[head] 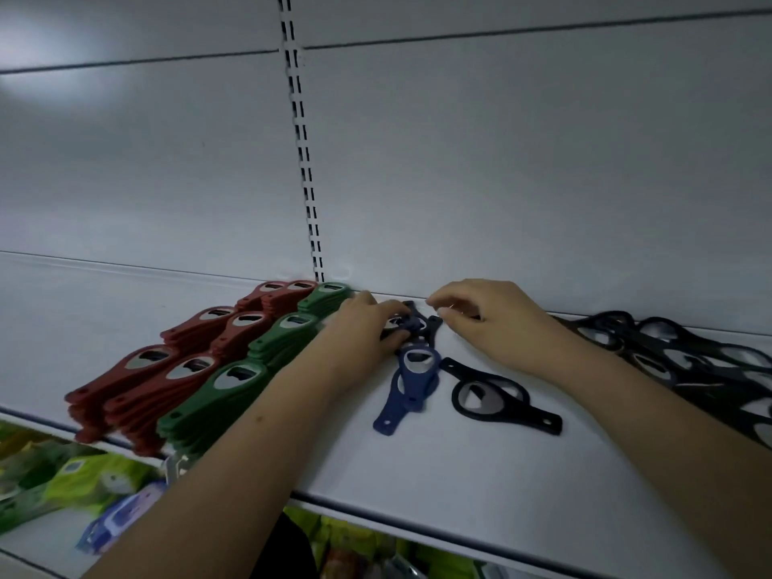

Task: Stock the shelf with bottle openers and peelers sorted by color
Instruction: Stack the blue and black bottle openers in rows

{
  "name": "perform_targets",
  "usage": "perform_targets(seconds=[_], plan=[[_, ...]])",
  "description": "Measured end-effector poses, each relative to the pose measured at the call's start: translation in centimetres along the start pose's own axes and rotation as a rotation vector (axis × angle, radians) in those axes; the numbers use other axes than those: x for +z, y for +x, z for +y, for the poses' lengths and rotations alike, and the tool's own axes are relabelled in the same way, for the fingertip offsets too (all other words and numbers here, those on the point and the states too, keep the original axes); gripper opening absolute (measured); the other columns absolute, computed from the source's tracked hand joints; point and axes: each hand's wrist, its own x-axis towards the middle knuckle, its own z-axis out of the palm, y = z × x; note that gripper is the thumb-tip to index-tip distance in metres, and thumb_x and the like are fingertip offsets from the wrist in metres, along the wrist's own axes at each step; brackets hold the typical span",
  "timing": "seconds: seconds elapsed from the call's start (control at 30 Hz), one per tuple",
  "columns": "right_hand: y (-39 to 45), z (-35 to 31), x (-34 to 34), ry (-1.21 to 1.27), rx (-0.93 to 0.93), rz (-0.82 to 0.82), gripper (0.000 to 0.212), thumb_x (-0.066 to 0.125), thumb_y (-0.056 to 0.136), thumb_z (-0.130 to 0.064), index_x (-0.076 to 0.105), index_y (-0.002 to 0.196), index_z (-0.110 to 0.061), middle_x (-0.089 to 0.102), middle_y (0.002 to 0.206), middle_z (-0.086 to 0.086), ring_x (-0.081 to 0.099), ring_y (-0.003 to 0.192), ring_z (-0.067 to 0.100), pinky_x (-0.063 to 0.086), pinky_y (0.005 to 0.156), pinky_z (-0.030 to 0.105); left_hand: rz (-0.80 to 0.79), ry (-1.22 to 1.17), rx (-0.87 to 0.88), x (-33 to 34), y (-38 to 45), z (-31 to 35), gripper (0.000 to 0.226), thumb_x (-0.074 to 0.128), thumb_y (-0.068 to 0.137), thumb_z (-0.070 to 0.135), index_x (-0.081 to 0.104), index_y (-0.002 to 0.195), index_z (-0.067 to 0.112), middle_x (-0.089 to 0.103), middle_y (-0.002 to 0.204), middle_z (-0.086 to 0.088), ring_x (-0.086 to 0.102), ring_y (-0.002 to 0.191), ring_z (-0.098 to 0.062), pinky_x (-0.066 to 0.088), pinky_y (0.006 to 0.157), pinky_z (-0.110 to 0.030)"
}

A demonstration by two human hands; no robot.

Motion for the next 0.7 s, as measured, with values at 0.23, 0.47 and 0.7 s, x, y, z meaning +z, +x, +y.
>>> perform_targets(seconds=[0.23,0.47,0.7], plan=[[-0.7,-1.1,1.2,-0.055,0.007,-0.286,0.064,0.062,0.069,-0.077,0.059,0.121,-0.04,0.055,0.111,-0.021,0.053,0.097,-0.001,0.046,0.088,0.023,0.135,-0.261,-0.076,-0.4,-0.1,-0.6,0.011,0.047,0.097,0.015,0.053,0.095,0.006,0.052,0.083,-0.004,0.048,0.072,-0.019,0.035,0.061,-0.024],[-0.9,-1.6,1.0,-0.079,0.041,-0.328,0.06,0.07,0.06,-0.077,0.055,0.104,-0.039,0.052,0.103,-0.022,0.051,0.095,-0.003,0.047,0.085,0.025,0.166,-0.679,-0.202,-0.8,-0.6,-0.1,0.026,0.042,0.1,0.013,0.05,0.123,0.022,0.066,0.1,-0.004,0.067,0.074,-0.013,0.049,0.066,-0.031],[-1.0,-2.1,0.8,-0.111,-0.137,-0.451,0.051,0.061,0.085,-0.061,0.051,0.134,-0.047,0.044,0.135,-0.026,0.037,0.124,0.004,0.029,0.109,0.027,0.114,-1.299,-0.473,-2.1,-0.9,0.6,0.03,0.039,0.104,0.037,0.063,0.107,0.02,0.061,0.081,-0.003,0.038,0.042,-0.012,0.021,0.039,-0.018]])
